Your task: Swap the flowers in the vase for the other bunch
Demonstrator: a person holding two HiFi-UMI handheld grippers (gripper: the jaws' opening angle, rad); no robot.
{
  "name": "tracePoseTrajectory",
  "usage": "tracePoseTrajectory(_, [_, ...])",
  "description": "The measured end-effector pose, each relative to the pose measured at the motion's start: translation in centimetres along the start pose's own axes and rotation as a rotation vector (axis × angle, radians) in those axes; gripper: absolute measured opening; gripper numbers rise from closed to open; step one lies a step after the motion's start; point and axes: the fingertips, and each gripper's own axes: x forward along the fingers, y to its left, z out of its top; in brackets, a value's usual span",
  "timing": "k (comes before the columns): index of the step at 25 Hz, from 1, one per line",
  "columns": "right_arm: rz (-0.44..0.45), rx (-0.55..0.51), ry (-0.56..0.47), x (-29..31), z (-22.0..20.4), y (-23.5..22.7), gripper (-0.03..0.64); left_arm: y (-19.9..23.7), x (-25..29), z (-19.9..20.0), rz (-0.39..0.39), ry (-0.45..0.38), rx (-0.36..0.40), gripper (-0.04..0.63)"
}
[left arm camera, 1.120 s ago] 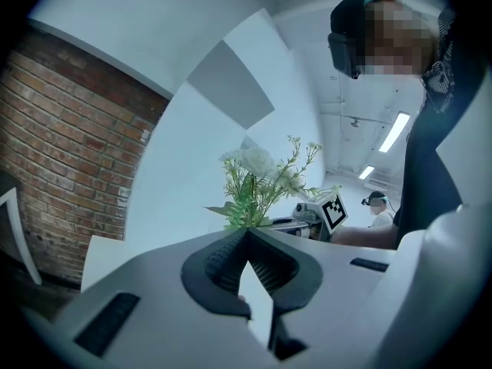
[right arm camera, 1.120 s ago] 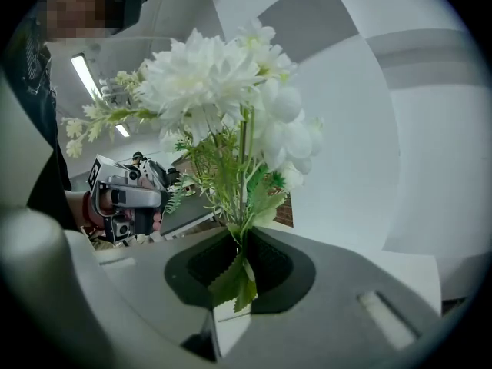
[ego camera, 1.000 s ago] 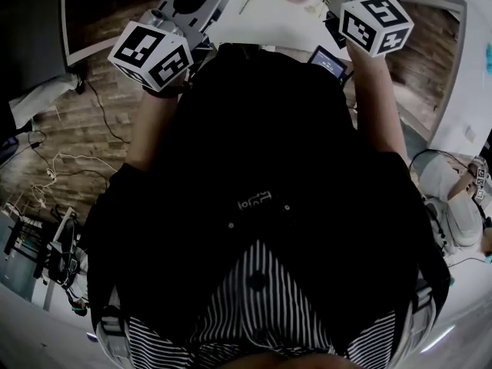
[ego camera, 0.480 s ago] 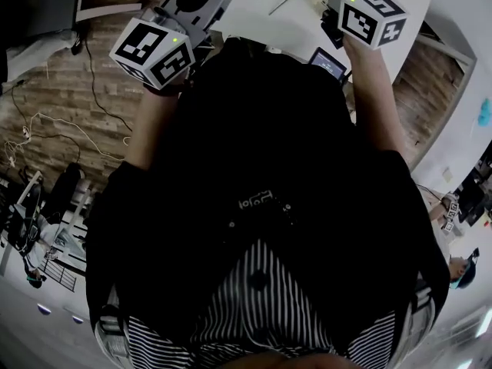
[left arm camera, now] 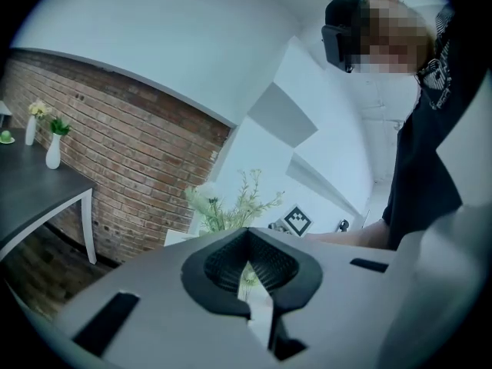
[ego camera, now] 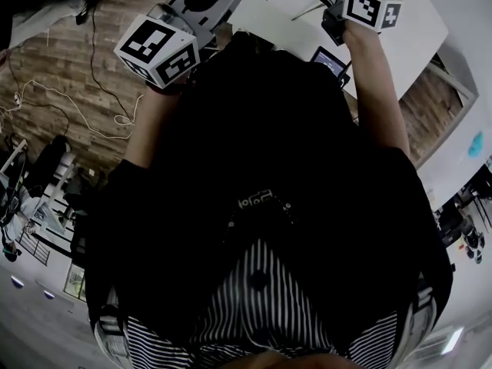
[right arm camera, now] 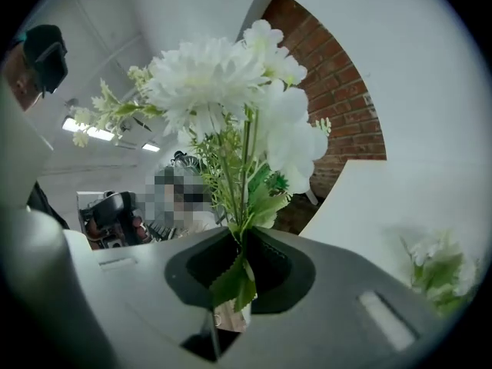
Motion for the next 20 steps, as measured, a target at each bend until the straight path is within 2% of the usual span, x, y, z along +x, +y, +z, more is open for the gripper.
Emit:
tracePoseTrajectory(9, [-0.012, 0.249, 0.162, 7.0, -5.4, -5.8, 0.043, 4.4, -2.5, -0.7, 0.066, 0.011, -0.044, 0.006])
tracePoseTrajectory(13, [-0.057, 0.386, 0.220, 8.5, -8.8, -9.9, 0.044, 5.1, -2.7, -1.1, 0.085, 0.017, -0.054, 0.006])
tracePoseTrajectory(20, [-0.125, 0.489, 0.276, 10.0, -12.3, -12.2, 0.046, 5.3, -4.5, -1.7, 0.106, 0.029, -0.062, 0.006])
